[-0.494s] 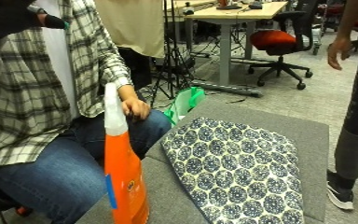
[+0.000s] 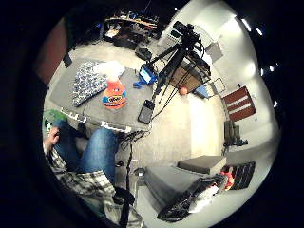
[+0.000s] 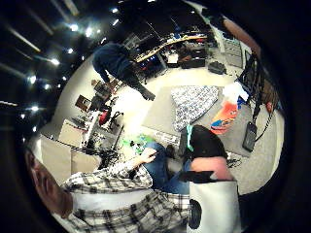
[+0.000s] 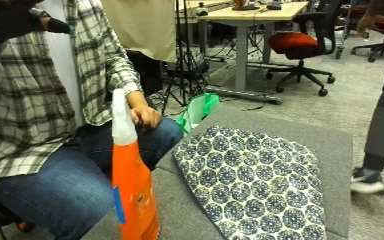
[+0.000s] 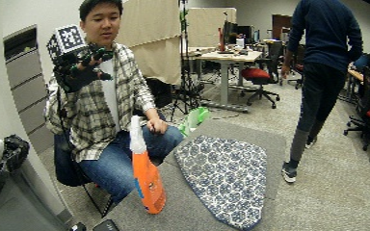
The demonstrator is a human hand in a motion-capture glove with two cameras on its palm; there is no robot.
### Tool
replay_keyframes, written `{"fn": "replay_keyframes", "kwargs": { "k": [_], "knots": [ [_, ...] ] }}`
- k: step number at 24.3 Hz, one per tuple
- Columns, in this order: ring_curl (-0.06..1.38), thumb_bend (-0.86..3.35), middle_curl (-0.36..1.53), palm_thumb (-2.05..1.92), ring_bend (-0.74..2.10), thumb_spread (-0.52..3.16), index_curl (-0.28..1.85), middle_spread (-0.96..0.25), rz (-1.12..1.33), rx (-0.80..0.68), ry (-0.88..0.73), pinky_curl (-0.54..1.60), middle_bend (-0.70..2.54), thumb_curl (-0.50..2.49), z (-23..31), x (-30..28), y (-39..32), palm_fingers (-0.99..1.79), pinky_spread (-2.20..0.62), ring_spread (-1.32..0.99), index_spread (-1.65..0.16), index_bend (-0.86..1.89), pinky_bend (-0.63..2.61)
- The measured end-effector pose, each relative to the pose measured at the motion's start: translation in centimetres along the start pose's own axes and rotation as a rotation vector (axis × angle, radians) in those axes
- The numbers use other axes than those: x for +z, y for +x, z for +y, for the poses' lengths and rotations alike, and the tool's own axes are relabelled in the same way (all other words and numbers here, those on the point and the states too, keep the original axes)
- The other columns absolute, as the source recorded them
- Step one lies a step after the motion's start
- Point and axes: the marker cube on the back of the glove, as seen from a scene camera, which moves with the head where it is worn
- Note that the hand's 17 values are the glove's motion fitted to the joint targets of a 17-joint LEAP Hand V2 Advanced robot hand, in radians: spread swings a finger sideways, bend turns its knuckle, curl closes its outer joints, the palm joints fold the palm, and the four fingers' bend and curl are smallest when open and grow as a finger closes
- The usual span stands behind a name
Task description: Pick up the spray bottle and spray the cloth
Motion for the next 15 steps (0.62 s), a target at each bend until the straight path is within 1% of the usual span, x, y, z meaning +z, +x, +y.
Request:
{"fn": "replay_keyframes", "kwargs": {
  "k": [9,15],
  "knots": [
    [0.15,0.2,0.15,0.58,0.25,0.99,0.25,-0.09,0.003,0.011,-0.012,0.15,0.17,0.3,-0.2,0.3,0.1,0.23,0.21,0.14,-0.38,0.25,0.39],
    [0.18,0.15,0.19,0.59,0.3,1.01,0.25,-0.05,0.002,0.03,-0.024,0.17,0.2,0.32,-1.2,1.2,1.4,0.28,0.23,0.13,-0.31,0.15,0.41]
  ]
}}
